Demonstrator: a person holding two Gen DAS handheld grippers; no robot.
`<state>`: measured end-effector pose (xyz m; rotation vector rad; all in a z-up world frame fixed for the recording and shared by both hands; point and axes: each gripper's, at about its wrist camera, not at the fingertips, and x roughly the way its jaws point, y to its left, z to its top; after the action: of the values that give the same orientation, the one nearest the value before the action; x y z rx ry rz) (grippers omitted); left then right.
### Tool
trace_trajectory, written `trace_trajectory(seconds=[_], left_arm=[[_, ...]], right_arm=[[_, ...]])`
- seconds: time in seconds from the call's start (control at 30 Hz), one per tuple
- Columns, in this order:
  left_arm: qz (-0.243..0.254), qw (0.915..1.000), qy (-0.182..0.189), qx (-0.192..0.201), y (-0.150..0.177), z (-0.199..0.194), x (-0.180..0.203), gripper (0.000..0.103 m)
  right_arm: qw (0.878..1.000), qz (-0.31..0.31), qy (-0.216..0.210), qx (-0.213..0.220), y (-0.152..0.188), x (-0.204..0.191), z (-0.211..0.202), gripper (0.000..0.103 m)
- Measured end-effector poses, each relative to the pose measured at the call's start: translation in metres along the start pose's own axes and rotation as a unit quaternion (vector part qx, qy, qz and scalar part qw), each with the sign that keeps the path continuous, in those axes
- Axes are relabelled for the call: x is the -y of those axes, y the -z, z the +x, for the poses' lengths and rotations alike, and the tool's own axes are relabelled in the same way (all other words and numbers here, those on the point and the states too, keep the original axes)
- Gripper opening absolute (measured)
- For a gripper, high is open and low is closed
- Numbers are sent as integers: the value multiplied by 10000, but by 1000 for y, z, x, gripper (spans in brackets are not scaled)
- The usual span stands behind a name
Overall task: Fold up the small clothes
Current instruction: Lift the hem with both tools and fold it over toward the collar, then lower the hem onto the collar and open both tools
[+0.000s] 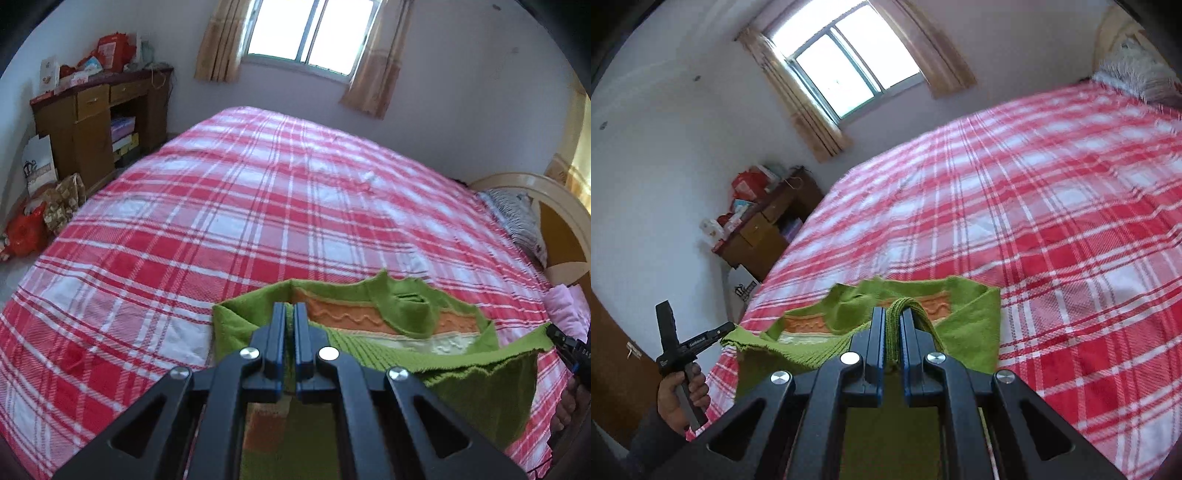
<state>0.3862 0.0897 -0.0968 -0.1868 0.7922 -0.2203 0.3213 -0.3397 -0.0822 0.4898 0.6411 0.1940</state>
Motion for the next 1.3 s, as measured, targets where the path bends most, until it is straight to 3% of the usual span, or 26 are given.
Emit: trace_trajectory(seconds=[0.27, 0.33, 0.37, 0.4, 0.43, 0.5, 0.6, 0.67, 0.73, 0.8, 0.87, 0.93, 0.97, 1.03, 1.07, 1.1, 1.17, 1.3], left_arm=[[84, 9981, -525, -301, 3, 52, -3, 4], [19, 9955, -883, -347, 2, 62, -7, 5], [-93, 9949, -934, -366, 2, 64, -11, 5], [-233, 9948, -915, -392, 1, 64, -15, 5], [-337, 9946, -909, -378, 2, 62, -19, 5], [-384, 9946, -915, -314, 7, 53, -23, 5], [-271, 9952, -908, -257, 18, 42, -22, 5], [-91, 9960, -835, -301, 24, 40, -18, 7], [235, 9946, -945, -356, 24, 44, -9, 19], [560, 9926, -1050, -245, 20, 44, 0, 44], [855, 9911, -997, -210, 15, 46, 9, 59], [1166, 9871, -1072, -241, 11, 55, 19, 59], [1276, 9856, -1078, -269, 10, 61, 23, 56], [1447, 9833, -984, -500, 11, 75, 27, 37], [1498, 9817, -991, -638, 13, 83, 28, 13], [1472, 9816, -966, -736, 15, 88, 27, 5], [1434, 9834, -934, -604, 17, 85, 26, 4], [1074, 9908, -820, -96, 11, 59, 16, 4]], right_arm=[[9977, 137, 350, -558, -2, 30, 68, 7], [9961, 128, 492, -725, -4, 35, 85, 11], [9951, 44, 643, -747, -7, 36, 91, 24], [9943, -32, 796, -710, -8, 36, 93, 53], [9939, -91, 895, -641, -10, 36, 92, 64], [9955, -194, 855, -352, -9, 35, 81, 67], [9939, -373, 1022, -164, -3, 35, 67, 67], [9947, -448, 907, -169, 3, 36, 63, 67], [9928, -645, 959, -303, 6, 32, 67, 67], [9884, -967, 1092, -429, 9, 25, 74, 67], [9856, -1177, 1076, -554, 9, 18, 83, 67], [9814, -1337, 1138, -773, 9, 14, 94, 65], [9772, -1490, 1250, -854, 9, 11, 101, 59], [9666, -1751, 1427, -1209, 13, 8, 119, 44], [9622, -1831, 1511, -1334, 16, 8, 125, 27], [9597, -1949, 1541, -1315, 19, 5, 128, 18], [9567, -2141, 1577, -1184, 20, -3, 122, 6], [9633, -2133, 1518, -599, 9, -14, 94, 5]])
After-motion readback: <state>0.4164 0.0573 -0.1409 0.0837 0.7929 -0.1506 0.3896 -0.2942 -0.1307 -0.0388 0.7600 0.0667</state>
